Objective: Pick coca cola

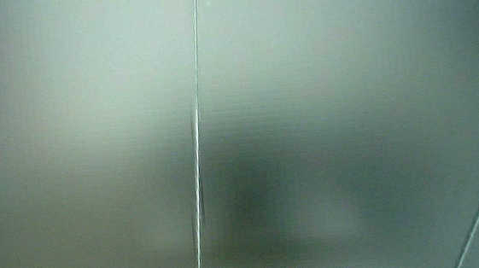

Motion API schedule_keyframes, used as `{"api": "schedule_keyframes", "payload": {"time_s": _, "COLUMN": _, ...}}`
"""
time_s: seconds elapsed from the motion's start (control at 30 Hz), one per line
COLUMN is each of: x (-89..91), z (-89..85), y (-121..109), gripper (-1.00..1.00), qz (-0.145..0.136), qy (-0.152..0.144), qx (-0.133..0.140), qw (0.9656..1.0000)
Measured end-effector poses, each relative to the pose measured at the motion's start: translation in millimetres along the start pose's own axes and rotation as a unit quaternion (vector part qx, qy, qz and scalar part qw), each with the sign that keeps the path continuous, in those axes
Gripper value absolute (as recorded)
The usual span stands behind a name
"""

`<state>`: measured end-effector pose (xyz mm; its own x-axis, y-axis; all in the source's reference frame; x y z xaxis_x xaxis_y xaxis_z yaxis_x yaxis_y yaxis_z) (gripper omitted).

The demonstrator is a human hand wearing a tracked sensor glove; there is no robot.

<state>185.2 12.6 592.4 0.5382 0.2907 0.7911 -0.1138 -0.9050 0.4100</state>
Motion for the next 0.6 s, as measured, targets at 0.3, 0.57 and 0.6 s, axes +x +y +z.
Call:
{"api": "schedule_keyframes", "payload": {"time_s": 0.3, "x": 2.7, "z": 3.6, "y": 31.6, "gripper": 0.00, "qz": 0.034, "qy": 0.087, "qx": 0.032, "qw": 0.9951}}
{"api": "schedule_keyframes", "payload": {"time_s": 0.57, "x": 15.9, "z": -1.7, "y": 57.7, "gripper": 0.00, "qz": 0.070, "qy": 0.204, "qx": 0.044, "qw": 0.9754}}
{"api": "schedule_keyframes", "payload": {"time_s": 0.6, "x": 16.6, "z": -2.2, "y": 60.1, "gripper": 0.00, "qz": 0.073, "qy": 0.219, "qx": 0.042, "qw": 0.9721}}
